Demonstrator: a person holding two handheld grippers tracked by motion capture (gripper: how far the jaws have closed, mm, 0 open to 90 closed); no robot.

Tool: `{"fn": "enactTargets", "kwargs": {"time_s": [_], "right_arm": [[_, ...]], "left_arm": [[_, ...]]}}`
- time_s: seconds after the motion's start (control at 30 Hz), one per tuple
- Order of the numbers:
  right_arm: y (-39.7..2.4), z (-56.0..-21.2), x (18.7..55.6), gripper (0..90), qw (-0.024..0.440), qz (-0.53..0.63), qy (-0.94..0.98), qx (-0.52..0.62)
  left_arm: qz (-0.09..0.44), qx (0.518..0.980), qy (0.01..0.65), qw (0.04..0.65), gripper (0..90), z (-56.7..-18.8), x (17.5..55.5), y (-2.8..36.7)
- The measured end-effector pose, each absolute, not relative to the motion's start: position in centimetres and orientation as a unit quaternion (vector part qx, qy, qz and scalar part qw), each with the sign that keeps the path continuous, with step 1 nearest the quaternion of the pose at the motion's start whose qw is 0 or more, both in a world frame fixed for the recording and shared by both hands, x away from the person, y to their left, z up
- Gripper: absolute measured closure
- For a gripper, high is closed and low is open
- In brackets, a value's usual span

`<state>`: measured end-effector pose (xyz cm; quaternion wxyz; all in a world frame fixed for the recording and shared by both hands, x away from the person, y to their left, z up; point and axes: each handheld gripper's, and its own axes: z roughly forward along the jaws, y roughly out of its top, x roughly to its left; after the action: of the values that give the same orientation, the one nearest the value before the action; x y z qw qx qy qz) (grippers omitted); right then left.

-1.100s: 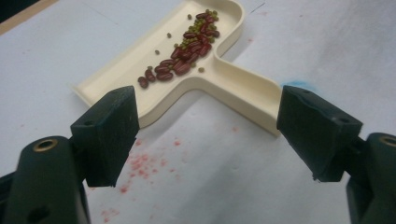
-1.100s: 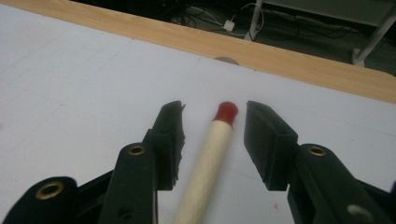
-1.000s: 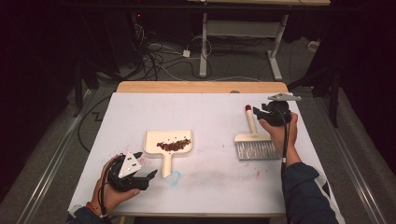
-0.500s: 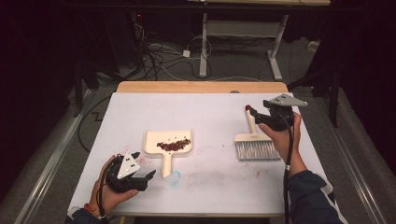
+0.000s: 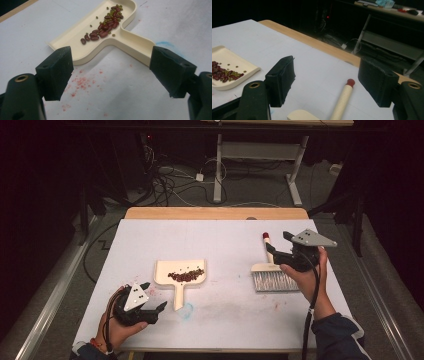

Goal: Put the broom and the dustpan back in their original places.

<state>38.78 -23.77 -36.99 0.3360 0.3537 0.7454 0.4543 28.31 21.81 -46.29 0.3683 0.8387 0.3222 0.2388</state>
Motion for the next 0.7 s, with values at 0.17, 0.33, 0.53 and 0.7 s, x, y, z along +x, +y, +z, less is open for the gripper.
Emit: {"fn": "enactTargets", "kwargs": {"time_s": [0.17, 0.33, 0.53, 0.7], "right_arm": [[-24.1, -36.7, 37.5, 25.8, 0.329, 0.462, 0.751, 0.338], [-24.3, -36.8, 36.0, 22.5, 0.350, 0.461, 0.744, 0.333], [-24.7, -38.0, 34.2, 20.8, 0.352, 0.454, 0.755, 0.317], [-25.6, -39.0, 33.1, 20.4, 0.353, 0.449, 0.758, 0.314]], "left_arm": [[0.238, 0.840, 0.319, 0.369, 18.5, -46.3, 28.3, 21.6], [0.241, 0.840, 0.317, 0.368, 18.6, -46.4, 28.4, 21.4], [0.255, 0.839, 0.312, 0.367, 18.4, -46.1, 28.6, 21.6], [0.262, 0.836, 0.311, 0.368, 18.4, -46.0, 28.7, 21.6]]}}
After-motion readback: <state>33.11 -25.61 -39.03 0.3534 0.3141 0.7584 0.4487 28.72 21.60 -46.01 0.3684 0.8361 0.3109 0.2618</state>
